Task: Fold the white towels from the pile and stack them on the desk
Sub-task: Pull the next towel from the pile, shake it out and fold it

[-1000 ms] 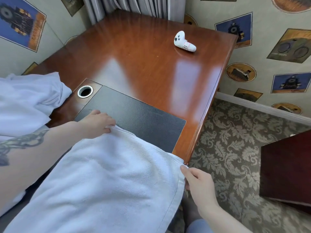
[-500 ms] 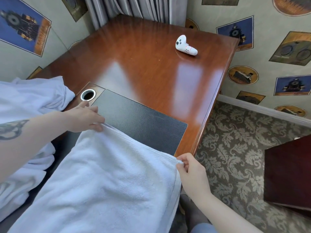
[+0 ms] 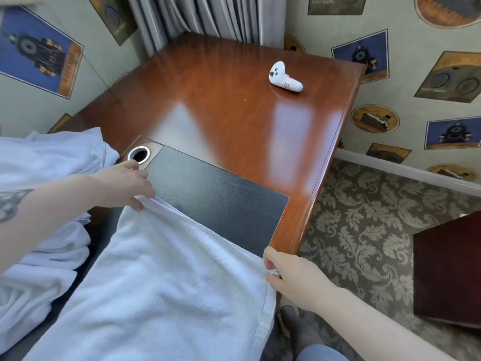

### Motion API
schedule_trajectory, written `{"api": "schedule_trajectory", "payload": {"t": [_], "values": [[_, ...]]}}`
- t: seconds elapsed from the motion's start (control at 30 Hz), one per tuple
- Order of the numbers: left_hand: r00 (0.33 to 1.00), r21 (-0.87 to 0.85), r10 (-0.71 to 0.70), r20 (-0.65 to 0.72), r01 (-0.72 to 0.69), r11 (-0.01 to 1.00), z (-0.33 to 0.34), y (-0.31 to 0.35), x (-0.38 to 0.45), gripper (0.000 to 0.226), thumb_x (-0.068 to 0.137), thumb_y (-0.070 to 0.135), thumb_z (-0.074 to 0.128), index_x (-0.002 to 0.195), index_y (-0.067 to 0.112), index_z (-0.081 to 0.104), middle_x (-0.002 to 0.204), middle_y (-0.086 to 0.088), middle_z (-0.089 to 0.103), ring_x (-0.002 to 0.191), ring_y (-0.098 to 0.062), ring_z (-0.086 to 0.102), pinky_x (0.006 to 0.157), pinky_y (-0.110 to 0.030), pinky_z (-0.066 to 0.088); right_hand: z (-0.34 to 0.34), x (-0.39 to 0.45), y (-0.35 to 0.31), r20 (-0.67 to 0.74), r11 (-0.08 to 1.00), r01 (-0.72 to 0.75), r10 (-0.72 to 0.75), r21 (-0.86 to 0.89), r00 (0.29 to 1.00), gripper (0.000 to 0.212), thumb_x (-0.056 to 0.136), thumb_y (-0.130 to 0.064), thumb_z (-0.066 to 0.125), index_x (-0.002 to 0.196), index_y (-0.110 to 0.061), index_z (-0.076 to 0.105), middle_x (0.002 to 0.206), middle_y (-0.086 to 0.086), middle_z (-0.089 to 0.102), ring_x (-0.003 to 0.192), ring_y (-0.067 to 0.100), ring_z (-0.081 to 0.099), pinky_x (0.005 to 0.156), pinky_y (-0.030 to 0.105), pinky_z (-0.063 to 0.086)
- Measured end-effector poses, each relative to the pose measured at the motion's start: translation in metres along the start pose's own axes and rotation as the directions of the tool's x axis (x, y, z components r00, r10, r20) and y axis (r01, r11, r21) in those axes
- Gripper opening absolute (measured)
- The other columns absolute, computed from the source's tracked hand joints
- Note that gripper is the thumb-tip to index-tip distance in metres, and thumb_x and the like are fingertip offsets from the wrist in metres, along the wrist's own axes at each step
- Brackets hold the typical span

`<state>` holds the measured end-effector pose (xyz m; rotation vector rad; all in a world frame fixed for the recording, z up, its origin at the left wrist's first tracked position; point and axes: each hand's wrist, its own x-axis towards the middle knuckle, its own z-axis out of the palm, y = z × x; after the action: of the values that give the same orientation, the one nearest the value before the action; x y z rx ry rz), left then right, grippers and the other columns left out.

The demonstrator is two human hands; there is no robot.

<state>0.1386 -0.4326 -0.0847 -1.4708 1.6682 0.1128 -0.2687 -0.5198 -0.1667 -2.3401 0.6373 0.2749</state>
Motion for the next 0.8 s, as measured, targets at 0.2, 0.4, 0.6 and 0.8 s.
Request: {"api": "schedule_trajectory", "payload": {"t": [0.2,0.4,0.6,0.8], "values": [[0.995,0.119,-0.08,-0.057,0.086,0.989,-0.016,-0.017,-0.056,0.033,0.098,0.057,0.037,0.119,0.037,0.049,0.118,0.019,0.051,0.116,0.001,0.039,0.099,-0.019,0.018,-0.049,0.015,-0.009,-0.06,0.999,0.023,-0.021,0.026,0.998,0.014,0.088,-0.021,0.052,0.088,-0.025,0.039,0.074,-0.001,0.056,0.064,0.019,0.044,0.058,0.032,0.036],[0.934,0.09,-0.297,-0.201,0.319,0.943,-0.028,-0.046,-0.158,0.027,0.103,0.049,0.029,0.124,0.046,0.046,0.109,0.021,0.053,0.109,0.004,0.045,0.09,-0.016,0.018,-0.13,0.027,-0.054,-0.205,0.964,0.185,-0.224,-0.192,0.953,0.017,0.092,-0.022,0.053,0.087,-0.027,0.038,0.069,0.001,0.058,0.066,0.027,0.053,0.063,0.041,0.048],[0.749,-0.058,-0.493,-0.442,0.524,0.849,-0.075,-0.074,-0.266,0.008,0.099,0.042,0.047,0.093,0.044,0.053,0.09,0.024,0.056,0.102,0.002,0.054,0.087,-0.02,0.022,-0.252,0.033,-0.132,-0.409,0.908,0.224,-0.365,-0.353,0.836,0.017,0.085,-0.017,0.064,0.081,-0.026,0.051,0.075,-0.002,0.062,0.077,0.028,0.058,0.073,0.04,0.051],[0.54,-0.214,-0.62,-0.569,0.631,0.746,-0.139,-0.074,-0.369,0.01,0.094,0.028,0.061,0.083,0.028,0.062,0.082,0.015,0.064,0.088,-0.013,0.061,0.083,-0.029,0.029,-0.366,0.002,-0.206,-0.5,0.82,0.349,-0.558,-0.453,0.662,0.028,0.08,-0.015,0.075,0.072,-0.03,0.053,0.07,-0.011,0.06,0.072,0.015,0.061,0.07,0.029,0.044]]}}
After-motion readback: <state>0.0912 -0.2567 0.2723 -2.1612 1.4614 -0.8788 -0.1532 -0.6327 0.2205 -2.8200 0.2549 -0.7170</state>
